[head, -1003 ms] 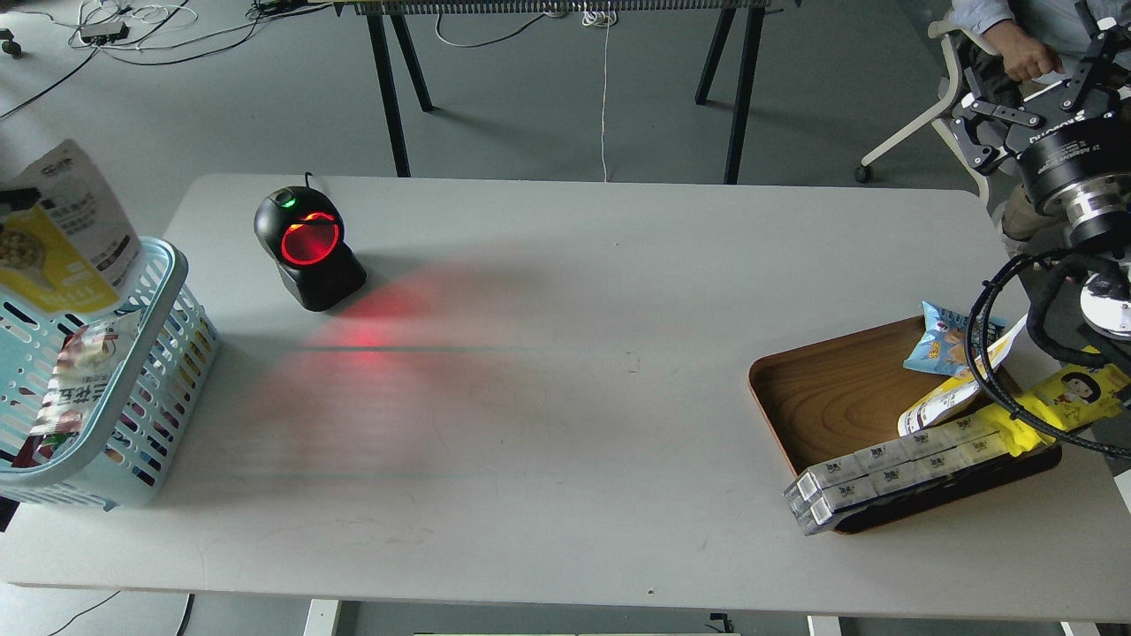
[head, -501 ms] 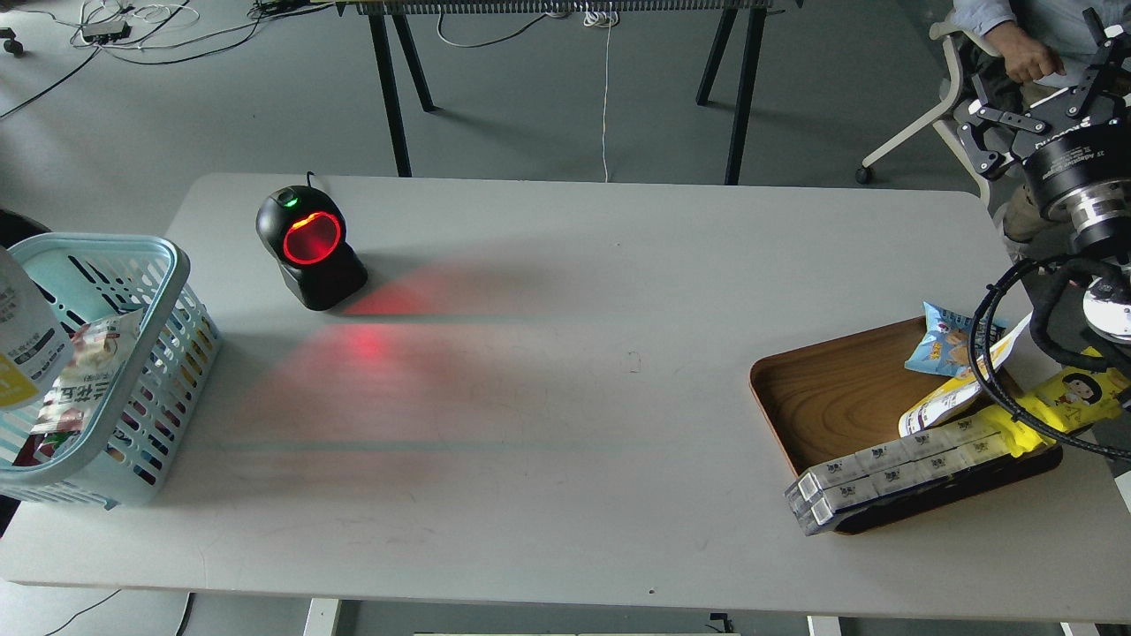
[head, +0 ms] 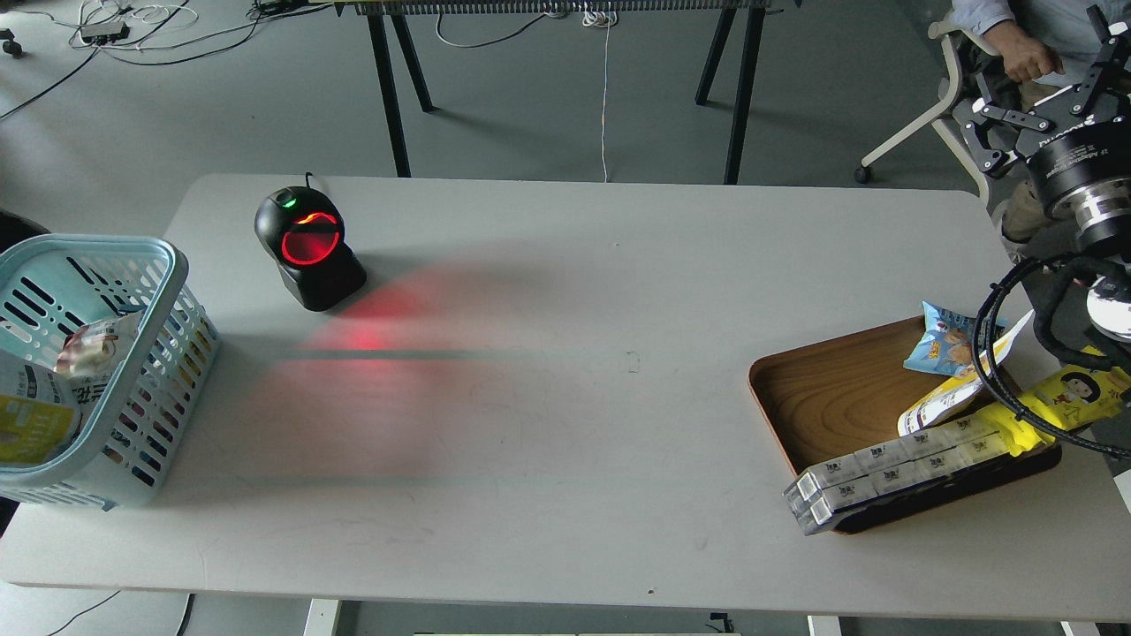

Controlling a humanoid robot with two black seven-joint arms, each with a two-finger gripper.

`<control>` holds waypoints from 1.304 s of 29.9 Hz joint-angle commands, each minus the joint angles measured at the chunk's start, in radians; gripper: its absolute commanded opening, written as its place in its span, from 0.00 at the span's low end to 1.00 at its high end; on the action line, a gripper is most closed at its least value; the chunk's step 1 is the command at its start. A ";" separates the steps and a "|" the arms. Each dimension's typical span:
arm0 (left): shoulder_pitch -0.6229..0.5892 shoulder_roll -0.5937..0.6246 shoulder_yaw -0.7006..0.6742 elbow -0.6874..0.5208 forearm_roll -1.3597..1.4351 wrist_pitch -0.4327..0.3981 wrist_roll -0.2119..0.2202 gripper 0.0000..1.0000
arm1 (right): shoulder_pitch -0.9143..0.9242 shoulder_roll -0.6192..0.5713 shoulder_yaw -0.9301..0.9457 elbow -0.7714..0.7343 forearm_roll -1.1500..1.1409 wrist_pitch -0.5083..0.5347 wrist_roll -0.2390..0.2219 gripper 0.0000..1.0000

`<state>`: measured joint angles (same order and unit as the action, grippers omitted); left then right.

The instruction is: Scan snack and place in basket

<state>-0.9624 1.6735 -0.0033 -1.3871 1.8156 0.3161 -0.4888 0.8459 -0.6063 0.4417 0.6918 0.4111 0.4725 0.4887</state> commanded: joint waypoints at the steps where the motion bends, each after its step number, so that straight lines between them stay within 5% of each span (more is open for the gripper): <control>1: -0.027 -0.066 -0.050 0.028 -0.142 -0.011 0.000 0.85 | 0.007 -0.001 0.002 -0.001 0.000 0.000 0.000 0.97; 8: -0.038 -0.282 -0.217 0.143 -0.424 -0.164 0.000 0.85 | 0.030 -0.001 0.048 -0.001 0.000 -0.008 0.000 0.98; 17: -0.090 -0.607 -0.449 0.428 -0.913 -0.642 0.000 0.84 | 0.065 -0.012 0.054 -0.024 -0.001 -0.012 -0.021 0.98; 21: -0.124 -0.776 -0.503 0.572 -1.079 -0.759 0.000 0.85 | 0.087 -0.010 0.061 -0.064 -0.001 -0.012 -0.027 0.99; 28: -0.147 -0.978 -0.560 0.738 -1.484 -0.805 0.018 0.86 | 0.105 0.037 0.152 -0.140 0.000 -0.011 -0.110 0.99; 31: -0.147 -1.047 -0.563 0.789 -1.608 -0.805 0.062 0.87 | 0.104 0.062 0.169 -0.158 0.000 -0.011 -0.111 0.99; 39: -0.130 -1.247 -0.560 0.957 -1.869 -0.805 0.079 0.89 | 0.148 0.175 0.157 -0.326 0.000 -0.009 -0.117 0.99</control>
<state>-1.1029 0.5007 -0.5654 -0.4966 0.0101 -0.4886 -0.4200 0.9720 -0.4723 0.6072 0.4221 0.4113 0.4679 0.3740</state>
